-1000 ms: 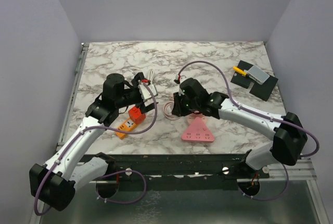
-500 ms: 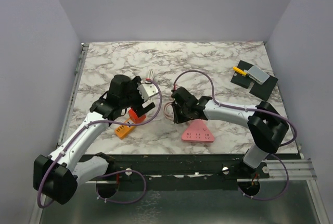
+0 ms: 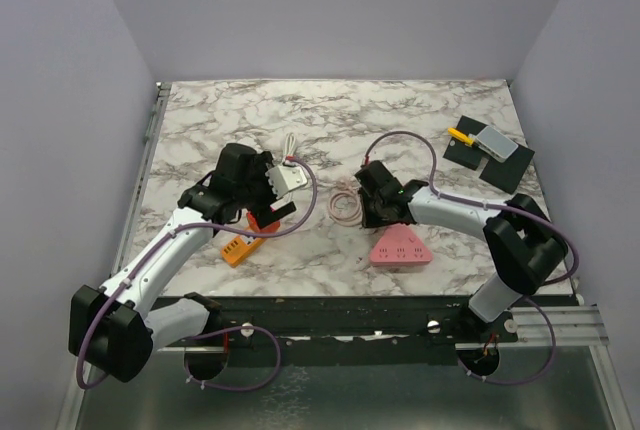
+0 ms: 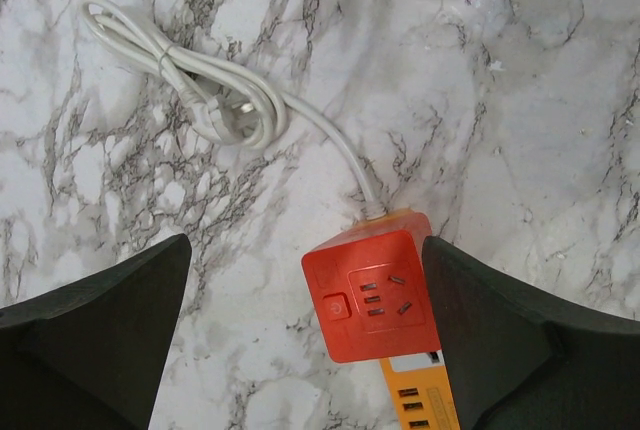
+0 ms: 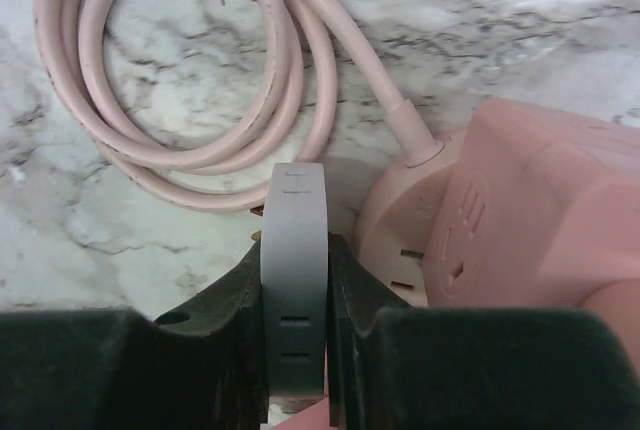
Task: Insert the plug
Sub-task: Move the socket to the center of the board.
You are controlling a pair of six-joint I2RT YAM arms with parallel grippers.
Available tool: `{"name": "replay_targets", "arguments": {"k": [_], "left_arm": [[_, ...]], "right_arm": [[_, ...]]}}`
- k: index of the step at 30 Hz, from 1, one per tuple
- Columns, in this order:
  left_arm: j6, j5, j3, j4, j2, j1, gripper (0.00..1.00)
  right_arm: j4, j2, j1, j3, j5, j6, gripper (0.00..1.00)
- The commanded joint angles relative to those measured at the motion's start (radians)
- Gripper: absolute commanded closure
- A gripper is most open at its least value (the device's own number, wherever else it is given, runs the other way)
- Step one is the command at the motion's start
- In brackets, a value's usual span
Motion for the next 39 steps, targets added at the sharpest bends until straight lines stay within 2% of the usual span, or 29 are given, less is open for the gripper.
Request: {"name": "replay_targets", "arguments": {"k": [1,8,16,22,27,36,39], "left_arm": [[0.031,-0.011,0.02,-0.091,0.0,0.01,0.01],[0.063,-0.024,-0.004,-0.128,-0.013,0.015,0.01],[0.042,-0.044,0.003,-0.157,0.02,0.017,0.01],[-0.06,-0.082,-0.002,-0.153,0.065,0.016,0.01],[-0.15,-0.151,0.002,-0.122,0.111,0.016,0.01],[-0.164,-0.14,-0.046,-0.12,0.14,0.018,0.01],[-0.151,-0.11,-0.064,-0.125,0.149,0.017,0.16]], "right_arm": [[-0.046,-0.039,-0.058,-0.034,0.103,-0.041,0.99],[-0.063,-0.122,-0.198,-0.076,0.13,-0.079,0.99],[-0.089,-0.179,-0.312,-0.044,0.142,-0.15,0.99],[-0.083,-0.235,-0.297,-0.002,-0.04,-0.15,0.99],[-0.102,-0.278,-0.244,0.04,-0.112,-0.145,0.99],[-0.12,-0.345,-0.2,0.121,-0.309,-0.148,0.99],[-0.123,-0.371,-0.201,0.133,-0.325,-0.149,0.99]]}}
